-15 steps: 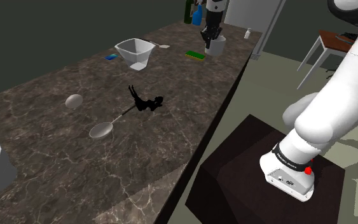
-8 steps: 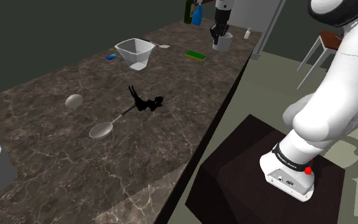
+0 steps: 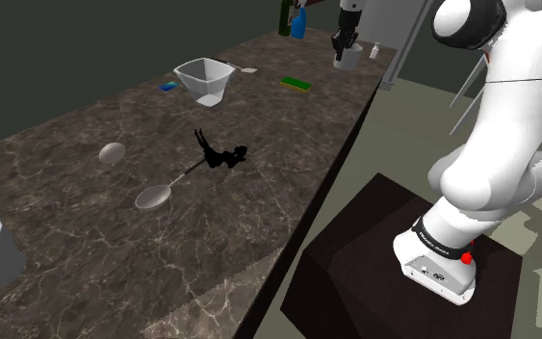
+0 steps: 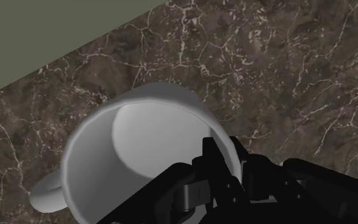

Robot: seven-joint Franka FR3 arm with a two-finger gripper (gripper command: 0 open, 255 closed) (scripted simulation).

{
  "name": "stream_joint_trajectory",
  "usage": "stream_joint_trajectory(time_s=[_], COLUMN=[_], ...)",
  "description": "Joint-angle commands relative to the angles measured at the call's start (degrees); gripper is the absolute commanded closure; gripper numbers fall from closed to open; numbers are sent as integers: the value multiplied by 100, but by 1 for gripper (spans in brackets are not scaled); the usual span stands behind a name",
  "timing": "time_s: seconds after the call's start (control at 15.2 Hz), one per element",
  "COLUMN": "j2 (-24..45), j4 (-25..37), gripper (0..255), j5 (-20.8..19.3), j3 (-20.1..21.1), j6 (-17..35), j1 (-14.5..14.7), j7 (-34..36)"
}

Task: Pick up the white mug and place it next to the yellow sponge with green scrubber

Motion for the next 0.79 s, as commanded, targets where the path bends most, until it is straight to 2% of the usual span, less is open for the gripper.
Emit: stream_joint_trajectory(time_s=[0.0, 0.13, 0.73], j2=[439, 969, 825], j4=[697, 1566, 632], gripper=[255, 255, 255], j5=[26, 54, 45], j3=[-44, -82, -77], j6=[-246, -575, 215], j1=[-134, -278, -280], j7=[-192, -380, -345])
